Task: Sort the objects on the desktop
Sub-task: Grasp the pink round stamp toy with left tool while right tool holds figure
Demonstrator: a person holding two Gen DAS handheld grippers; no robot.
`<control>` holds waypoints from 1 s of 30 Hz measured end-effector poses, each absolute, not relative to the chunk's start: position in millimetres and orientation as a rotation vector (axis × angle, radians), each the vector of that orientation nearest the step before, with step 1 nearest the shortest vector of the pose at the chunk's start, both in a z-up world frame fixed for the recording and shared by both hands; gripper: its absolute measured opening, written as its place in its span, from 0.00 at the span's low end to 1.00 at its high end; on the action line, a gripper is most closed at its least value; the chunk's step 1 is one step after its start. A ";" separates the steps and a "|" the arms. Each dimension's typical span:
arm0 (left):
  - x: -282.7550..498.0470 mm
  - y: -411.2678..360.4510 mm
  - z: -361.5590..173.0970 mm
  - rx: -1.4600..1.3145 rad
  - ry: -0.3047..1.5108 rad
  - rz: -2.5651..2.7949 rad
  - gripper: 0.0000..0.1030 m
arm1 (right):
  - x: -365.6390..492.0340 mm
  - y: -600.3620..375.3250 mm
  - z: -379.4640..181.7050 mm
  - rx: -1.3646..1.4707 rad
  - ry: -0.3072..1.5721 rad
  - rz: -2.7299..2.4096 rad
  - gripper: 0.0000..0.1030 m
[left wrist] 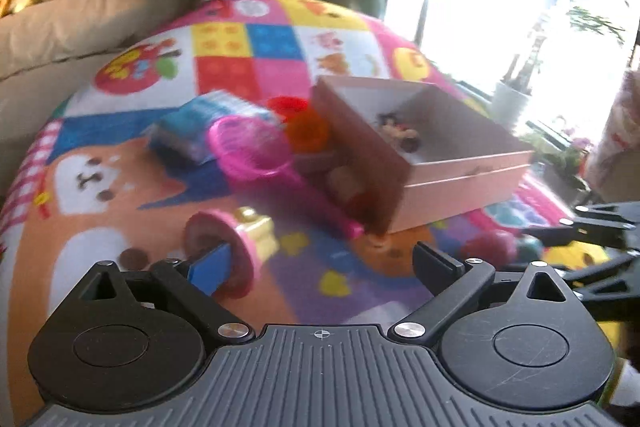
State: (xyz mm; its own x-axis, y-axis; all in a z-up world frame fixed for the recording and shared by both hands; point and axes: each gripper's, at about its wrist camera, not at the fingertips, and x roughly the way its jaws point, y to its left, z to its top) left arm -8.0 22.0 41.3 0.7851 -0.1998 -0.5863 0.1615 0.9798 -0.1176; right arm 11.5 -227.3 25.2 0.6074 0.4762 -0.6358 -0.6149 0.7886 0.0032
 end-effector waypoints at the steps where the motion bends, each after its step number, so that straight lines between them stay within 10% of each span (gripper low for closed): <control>1: -8.3 19.8 42.2 -0.057 0.642 -0.201 0.97 | 12.9 -227.8 24.4 -0.210 0.652 0.634 0.49; 13: 14.7 53.2 18.9 0.032 0.706 -0.026 0.94 | 28.3 -239.3 10.1 -0.001 0.597 0.577 0.67; 18: 23.4 61.2 17.1 -0.031 0.715 -0.021 0.58 | 27.8 -239.5 10.4 0.005 0.592 0.569 0.71; 30: -10.0 28.1 42.7 0.124 0.723 -0.043 0.58 | 29.0 -240.5 8.0 0.007 0.595 0.554 0.79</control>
